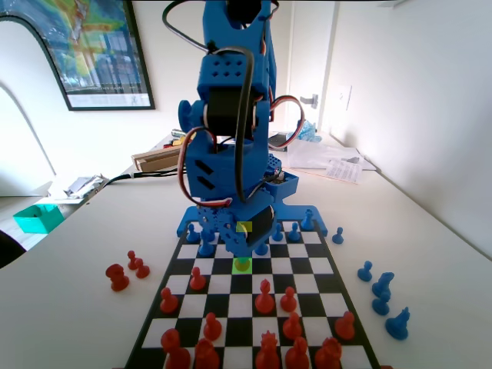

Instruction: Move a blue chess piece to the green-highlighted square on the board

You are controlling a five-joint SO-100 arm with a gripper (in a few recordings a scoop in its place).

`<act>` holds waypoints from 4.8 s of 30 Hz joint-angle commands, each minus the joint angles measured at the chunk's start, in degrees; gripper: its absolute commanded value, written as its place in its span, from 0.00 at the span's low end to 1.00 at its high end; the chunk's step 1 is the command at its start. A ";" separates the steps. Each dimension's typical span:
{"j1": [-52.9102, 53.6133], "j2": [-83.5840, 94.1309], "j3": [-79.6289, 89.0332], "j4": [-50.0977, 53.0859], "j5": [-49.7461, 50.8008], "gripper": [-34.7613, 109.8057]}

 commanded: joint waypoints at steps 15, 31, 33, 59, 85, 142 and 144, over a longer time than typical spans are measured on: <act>-0.62 1.76 0.62 -1.05 0.18 0.31; -0.35 1.76 1.93 -1.76 -0.18 0.31; -0.44 1.76 1.93 -1.76 -0.18 0.30; 0.09 2.81 -0.44 1.05 -1.76 0.25; 20.83 2.20 -28.12 17.23 -9.49 0.25; 29.27 -17.84 -27.42 4.39 -16.79 0.35; 29.27 -16.17 -27.33 5.54 -16.96 0.34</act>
